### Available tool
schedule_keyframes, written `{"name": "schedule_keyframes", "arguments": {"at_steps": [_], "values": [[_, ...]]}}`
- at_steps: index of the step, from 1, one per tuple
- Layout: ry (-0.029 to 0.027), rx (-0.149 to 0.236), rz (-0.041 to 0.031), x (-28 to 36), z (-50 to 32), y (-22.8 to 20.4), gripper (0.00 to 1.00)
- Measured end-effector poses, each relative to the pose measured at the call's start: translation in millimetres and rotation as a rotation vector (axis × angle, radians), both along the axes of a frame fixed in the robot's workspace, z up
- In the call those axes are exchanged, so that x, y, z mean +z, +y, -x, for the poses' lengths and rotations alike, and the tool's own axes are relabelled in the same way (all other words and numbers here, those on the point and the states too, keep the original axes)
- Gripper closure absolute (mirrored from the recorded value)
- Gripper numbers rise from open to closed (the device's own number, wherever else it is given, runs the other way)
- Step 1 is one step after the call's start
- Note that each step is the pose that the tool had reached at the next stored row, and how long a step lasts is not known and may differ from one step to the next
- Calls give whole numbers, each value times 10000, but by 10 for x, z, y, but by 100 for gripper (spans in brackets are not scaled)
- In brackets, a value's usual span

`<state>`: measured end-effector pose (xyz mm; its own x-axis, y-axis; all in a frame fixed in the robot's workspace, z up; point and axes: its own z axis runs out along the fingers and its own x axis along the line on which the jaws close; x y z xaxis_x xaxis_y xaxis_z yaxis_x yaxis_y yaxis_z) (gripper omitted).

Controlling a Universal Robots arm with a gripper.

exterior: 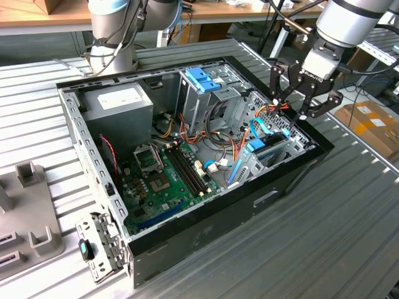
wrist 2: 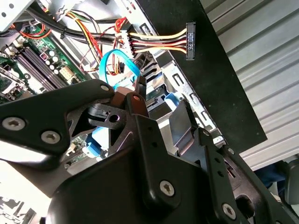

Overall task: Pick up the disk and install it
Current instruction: 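Insert the second disk wire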

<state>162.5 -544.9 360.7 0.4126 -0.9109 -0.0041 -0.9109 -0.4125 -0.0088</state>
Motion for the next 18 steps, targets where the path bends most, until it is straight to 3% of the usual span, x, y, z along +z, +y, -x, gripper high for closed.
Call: {"name": "schedule_keyframes", "arguments": {"at_steps": [7, 18], "values": [[0, 685, 1, 0, 0, 0, 53], [0, 1371, 0, 16, -6, 1, 53]]}}
